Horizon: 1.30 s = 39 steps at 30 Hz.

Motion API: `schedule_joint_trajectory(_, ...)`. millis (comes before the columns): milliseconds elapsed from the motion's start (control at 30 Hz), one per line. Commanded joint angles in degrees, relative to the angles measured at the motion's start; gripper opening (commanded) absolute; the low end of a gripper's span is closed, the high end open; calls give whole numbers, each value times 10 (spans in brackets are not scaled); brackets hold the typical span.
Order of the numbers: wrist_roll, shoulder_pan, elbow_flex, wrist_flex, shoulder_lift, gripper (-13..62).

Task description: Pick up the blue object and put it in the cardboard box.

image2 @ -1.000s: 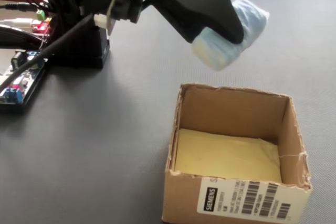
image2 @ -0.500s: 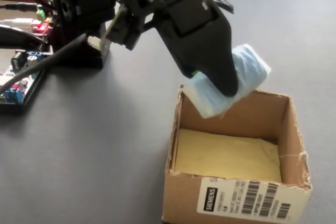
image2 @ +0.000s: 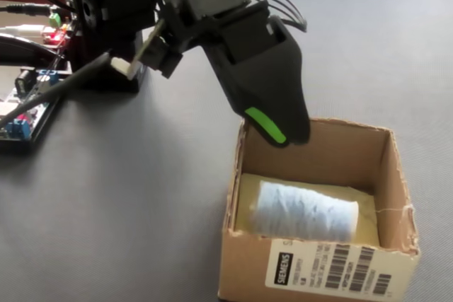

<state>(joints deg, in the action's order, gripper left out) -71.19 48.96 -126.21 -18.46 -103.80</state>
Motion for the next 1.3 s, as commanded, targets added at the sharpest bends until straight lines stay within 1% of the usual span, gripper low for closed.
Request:
schedule_joint_trajectory(0, -10, -1, 58, 16, -2, 308)
schedule_joint_trajectory(133, -10, -25, 68, 32, -5, 308)
schedule_joint_trajectory(367, -54, -124, 84, 91, -27, 335)
schedule_joint_trajectory(400, -85, -180, 62, 118, -54, 342)
schedule_joint_trajectory(433, -115, -208, 40, 140, -69, 345)
schedule_joint_trajectory(633, -178, -269, -41, 223, -112, 346)
schedule_joint_trajectory(867, -207, -329, -157, 325, -176, 346)
schedule_joint_trajectory(1267, -226, -420, -332, 419, -275, 346)
